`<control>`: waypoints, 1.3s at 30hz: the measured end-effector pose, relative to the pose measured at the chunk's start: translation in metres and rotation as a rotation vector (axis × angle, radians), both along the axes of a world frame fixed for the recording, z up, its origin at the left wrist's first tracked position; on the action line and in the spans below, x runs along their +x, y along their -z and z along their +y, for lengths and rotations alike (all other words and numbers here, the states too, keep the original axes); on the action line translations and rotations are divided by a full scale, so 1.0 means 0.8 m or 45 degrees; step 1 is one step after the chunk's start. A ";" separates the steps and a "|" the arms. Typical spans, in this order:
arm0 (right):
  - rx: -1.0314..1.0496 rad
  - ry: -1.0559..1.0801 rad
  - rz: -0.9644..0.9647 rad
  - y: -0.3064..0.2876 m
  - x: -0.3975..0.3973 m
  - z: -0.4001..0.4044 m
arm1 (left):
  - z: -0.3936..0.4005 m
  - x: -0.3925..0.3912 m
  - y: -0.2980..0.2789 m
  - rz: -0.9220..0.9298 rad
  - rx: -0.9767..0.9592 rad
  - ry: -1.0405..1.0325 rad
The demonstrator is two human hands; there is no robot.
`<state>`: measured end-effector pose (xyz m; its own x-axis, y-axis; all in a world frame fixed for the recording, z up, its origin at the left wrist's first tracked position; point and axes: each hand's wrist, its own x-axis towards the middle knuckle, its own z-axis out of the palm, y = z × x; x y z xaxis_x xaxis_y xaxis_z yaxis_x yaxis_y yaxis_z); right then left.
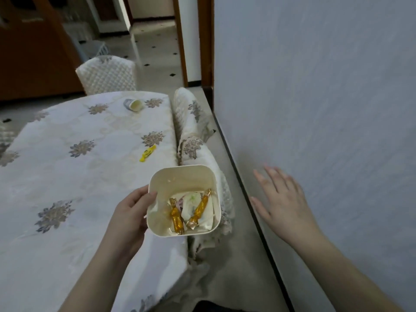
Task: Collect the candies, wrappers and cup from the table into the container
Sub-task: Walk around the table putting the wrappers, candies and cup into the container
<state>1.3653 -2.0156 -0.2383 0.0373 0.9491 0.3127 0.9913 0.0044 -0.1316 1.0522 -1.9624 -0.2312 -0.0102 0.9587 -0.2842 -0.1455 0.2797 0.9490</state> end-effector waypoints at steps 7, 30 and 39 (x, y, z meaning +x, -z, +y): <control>-0.042 0.089 0.004 -0.002 0.103 -0.026 | 0.021 0.100 -0.013 0.044 -0.007 0.058; -0.026 -0.036 0.039 0.019 0.184 0.114 | 0.101 0.194 -0.008 -0.051 -0.027 -0.132; -0.123 -0.036 0.039 0.008 0.187 0.238 | 0.209 0.188 -0.006 -0.121 -0.021 -0.141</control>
<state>1.5152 -1.8252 -0.2445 0.0179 0.9755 0.2192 0.9865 0.0185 -0.1628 1.2028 -1.7950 -0.2263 -0.0882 0.9484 -0.3047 -0.2658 0.2724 0.9248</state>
